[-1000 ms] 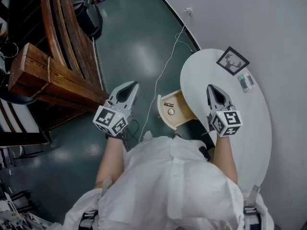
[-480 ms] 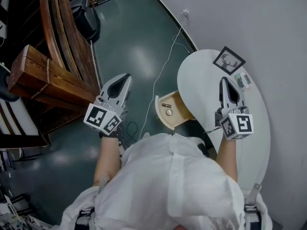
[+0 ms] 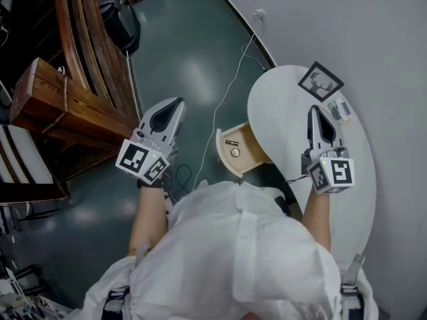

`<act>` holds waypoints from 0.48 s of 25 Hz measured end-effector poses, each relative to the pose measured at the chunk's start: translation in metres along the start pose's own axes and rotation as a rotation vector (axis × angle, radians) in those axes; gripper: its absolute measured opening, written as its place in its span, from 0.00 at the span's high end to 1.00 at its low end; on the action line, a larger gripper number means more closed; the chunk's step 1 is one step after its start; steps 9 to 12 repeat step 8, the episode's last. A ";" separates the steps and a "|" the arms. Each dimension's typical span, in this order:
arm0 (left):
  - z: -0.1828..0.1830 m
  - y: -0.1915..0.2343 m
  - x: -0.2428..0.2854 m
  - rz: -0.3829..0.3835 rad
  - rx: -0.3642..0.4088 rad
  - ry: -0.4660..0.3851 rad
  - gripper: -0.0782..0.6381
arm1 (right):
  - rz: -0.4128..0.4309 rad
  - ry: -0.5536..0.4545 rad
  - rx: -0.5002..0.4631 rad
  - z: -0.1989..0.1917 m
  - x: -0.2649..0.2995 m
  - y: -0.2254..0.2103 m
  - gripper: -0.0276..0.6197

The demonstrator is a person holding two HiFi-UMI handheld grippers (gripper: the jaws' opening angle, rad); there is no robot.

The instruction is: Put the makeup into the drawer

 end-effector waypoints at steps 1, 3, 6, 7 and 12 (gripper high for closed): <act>0.000 0.001 0.000 0.002 -0.001 0.003 0.85 | 0.003 0.001 -0.002 0.000 0.001 0.000 0.94; -0.001 0.002 0.000 0.006 -0.003 0.003 0.85 | 0.006 0.008 -0.003 -0.001 0.002 0.001 0.94; -0.001 0.003 0.001 0.008 0.003 0.000 0.85 | 0.007 0.013 -0.004 -0.001 0.005 0.000 0.94; 0.000 0.003 0.002 0.007 0.006 0.000 0.85 | 0.008 0.014 -0.007 0.000 0.006 0.000 0.94; 0.000 0.003 0.003 0.006 0.009 -0.001 0.85 | 0.008 0.015 -0.010 0.000 0.007 0.000 0.94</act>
Point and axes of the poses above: the fingertips, and each gripper's own axes: x forward along the fingers, y to its left, z out of its top, the point moved 10 cm from there along -x, backward along the fingers, and after that the axes turned 4 degrees about -z, right-handed, at the moved point
